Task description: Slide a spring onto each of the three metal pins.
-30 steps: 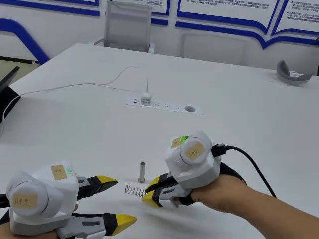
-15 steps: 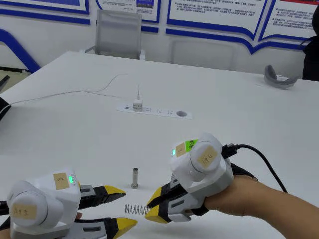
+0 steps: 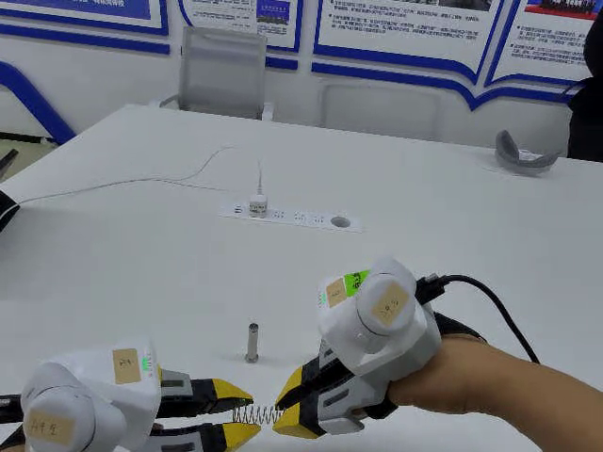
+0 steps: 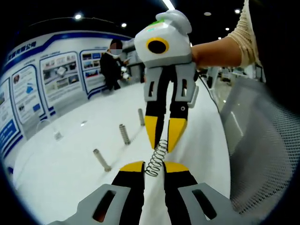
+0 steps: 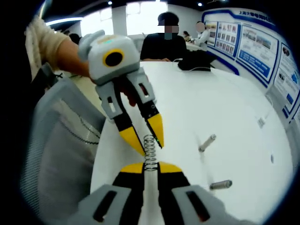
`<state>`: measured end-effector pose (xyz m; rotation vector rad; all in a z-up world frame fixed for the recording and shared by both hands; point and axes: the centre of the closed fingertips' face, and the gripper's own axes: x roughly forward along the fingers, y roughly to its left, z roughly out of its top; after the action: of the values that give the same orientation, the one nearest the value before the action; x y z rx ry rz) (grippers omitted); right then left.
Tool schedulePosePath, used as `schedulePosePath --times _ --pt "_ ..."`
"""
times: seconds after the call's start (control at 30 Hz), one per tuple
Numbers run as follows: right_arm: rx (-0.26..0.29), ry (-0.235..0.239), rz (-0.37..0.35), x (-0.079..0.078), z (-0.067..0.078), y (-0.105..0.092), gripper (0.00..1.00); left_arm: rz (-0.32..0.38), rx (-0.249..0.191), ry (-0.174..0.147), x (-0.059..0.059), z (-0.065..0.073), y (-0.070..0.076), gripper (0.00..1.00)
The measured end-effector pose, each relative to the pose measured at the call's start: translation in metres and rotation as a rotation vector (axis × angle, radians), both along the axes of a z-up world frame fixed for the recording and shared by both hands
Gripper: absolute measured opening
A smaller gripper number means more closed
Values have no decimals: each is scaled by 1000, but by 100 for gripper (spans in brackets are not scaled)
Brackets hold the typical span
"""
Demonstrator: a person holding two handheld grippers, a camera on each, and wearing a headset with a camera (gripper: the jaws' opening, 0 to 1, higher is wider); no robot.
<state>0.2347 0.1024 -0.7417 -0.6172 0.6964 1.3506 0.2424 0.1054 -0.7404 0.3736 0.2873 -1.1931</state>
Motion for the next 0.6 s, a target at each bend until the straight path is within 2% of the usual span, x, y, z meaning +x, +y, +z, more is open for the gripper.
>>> schedulePosePath --times 0.27,0.6 --pt "9 -11 16 -2 15 1 11 -6 2 0 -1 0 -1 13" --pt "70 -38 24 -2 37 16 11 -11 5 -5 -1 1 -3 11"
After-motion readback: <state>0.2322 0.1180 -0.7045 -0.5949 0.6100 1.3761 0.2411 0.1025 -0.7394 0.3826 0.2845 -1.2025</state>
